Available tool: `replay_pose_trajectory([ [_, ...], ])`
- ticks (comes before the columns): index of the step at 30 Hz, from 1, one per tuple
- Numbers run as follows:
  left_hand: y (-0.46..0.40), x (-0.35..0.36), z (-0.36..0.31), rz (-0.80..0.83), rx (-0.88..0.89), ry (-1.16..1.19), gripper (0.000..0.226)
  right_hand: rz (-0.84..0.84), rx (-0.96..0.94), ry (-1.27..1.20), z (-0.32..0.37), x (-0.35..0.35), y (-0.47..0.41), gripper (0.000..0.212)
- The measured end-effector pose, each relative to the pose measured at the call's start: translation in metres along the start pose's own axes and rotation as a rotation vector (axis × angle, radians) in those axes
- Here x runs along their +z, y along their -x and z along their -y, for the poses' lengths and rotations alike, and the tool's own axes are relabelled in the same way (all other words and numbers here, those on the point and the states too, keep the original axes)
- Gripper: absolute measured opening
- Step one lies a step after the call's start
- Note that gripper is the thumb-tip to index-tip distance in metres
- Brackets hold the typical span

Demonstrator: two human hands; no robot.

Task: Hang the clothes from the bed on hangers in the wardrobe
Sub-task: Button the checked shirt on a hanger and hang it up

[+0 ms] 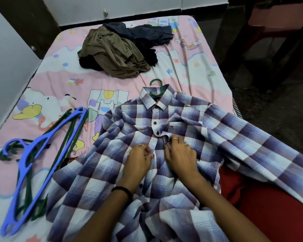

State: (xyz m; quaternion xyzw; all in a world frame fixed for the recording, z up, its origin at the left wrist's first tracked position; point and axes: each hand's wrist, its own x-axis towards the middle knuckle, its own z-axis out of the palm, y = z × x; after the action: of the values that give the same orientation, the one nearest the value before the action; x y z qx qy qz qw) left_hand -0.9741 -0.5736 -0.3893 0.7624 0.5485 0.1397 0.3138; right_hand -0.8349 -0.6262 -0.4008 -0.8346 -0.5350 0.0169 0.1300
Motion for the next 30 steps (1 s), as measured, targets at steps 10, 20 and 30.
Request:
replay_pose_trajectory([
  [10, 0.019, 0.014, 0.001, -0.044, 0.008, -0.19, 0.016, 0.013, 0.051, -0.124, -0.008, -0.004, -0.001, 0.031],
  [20, 0.033, 0.015, 0.001, -0.084, -0.048, -0.185, 0.019, 0.193, 0.123, -0.486, -0.012, -0.035, -0.01, 0.011],
  [30, 0.045, -0.01, -0.01, -0.147, -0.046, -0.042, 0.01, 0.494, -0.11, -0.542, 0.0, -0.071, 0.011, 0.014],
])
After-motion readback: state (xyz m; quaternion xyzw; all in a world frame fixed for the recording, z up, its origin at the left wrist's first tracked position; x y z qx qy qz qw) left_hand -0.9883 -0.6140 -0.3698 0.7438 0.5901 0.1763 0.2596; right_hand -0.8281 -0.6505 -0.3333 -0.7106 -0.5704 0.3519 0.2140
